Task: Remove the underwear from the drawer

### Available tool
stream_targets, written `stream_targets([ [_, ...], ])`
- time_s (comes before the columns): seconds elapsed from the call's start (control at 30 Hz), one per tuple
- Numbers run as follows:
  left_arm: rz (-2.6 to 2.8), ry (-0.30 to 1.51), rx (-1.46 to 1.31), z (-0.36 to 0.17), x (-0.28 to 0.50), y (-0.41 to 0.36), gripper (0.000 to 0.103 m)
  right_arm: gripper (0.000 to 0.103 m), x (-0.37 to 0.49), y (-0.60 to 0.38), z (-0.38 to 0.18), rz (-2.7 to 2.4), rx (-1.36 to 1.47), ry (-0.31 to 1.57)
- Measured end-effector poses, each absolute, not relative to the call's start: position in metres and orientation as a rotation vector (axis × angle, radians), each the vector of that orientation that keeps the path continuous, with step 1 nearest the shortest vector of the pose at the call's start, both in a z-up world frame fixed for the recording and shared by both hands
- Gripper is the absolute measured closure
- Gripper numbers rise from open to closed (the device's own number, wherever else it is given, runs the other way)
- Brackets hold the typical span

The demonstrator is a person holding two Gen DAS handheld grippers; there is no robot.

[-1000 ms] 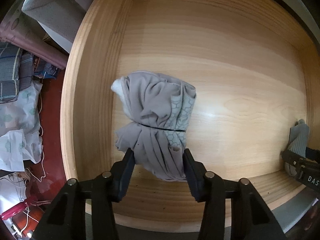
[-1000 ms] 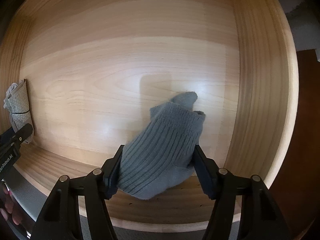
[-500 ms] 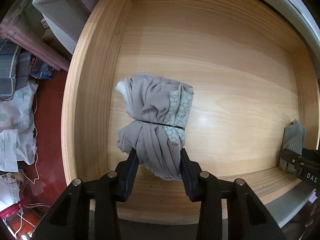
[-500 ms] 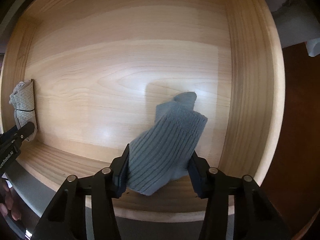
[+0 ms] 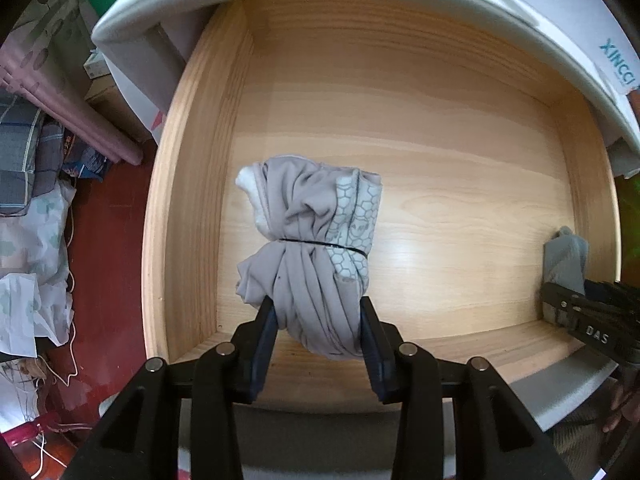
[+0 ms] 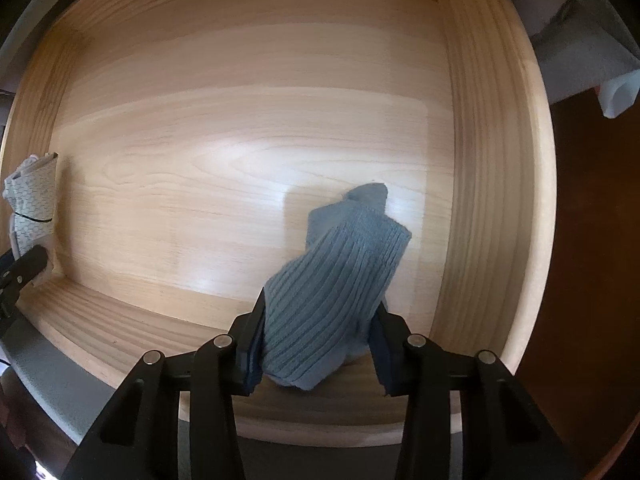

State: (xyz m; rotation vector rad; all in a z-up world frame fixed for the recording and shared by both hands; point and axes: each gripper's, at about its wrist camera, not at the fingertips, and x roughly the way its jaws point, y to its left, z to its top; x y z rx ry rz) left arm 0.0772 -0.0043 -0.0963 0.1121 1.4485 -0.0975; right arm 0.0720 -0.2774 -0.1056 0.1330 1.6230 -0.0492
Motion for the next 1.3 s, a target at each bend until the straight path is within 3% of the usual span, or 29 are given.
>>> stream_targets([
  [0.73,-0.152,1.295,0.163,-0.032,0.062,-0.02,0.064,0.067,0.068,-0.301,-0.104,0.0,0.194,1.634],
  [1.03,-0.226,1.221,0.122,0.037,0.061,-0.008,0.064,0.067,0.067,-0.313,-0.097,0.003,0.192,1.635],
  [1.3,-0.266,1.056,0.133,0.13,0.065,-0.005,0.064,0.067,0.067,-0.307,-0.094,0.001,0.182,1.634],
])
